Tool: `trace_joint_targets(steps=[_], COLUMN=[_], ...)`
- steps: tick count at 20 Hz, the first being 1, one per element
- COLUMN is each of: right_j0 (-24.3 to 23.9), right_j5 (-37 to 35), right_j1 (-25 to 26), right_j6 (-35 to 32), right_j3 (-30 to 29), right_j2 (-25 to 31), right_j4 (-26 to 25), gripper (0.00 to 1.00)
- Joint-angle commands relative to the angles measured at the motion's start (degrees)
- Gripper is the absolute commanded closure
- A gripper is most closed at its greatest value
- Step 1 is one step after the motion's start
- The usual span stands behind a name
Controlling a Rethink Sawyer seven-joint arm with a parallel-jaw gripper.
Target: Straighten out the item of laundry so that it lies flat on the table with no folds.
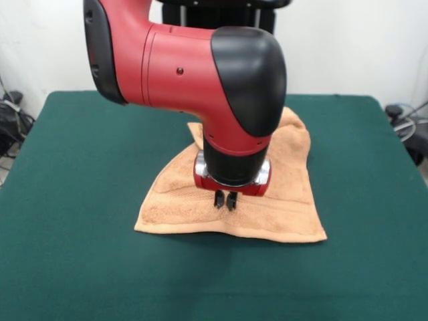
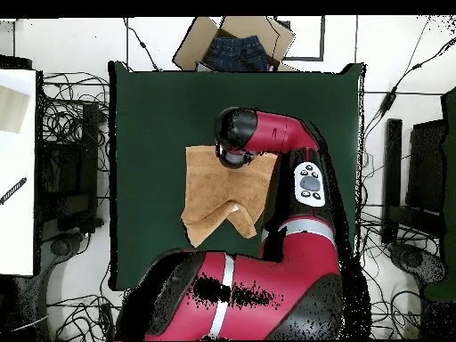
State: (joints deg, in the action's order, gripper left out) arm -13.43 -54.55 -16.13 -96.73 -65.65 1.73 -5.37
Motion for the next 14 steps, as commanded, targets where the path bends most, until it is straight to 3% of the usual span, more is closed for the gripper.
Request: trace_joint_targets(steps=[1, 14], right_j0=[0.2, 0.8], right_j5=[-5.3, -9.9], right_j1=[-1.4, -0.4], right_j6=[1.0, 1.1], right_j3=[1.2, 5.3], right_j2=[6.3, 6.1], right_j4=[1.2, 0.9], gripper=[1.0, 1.0])
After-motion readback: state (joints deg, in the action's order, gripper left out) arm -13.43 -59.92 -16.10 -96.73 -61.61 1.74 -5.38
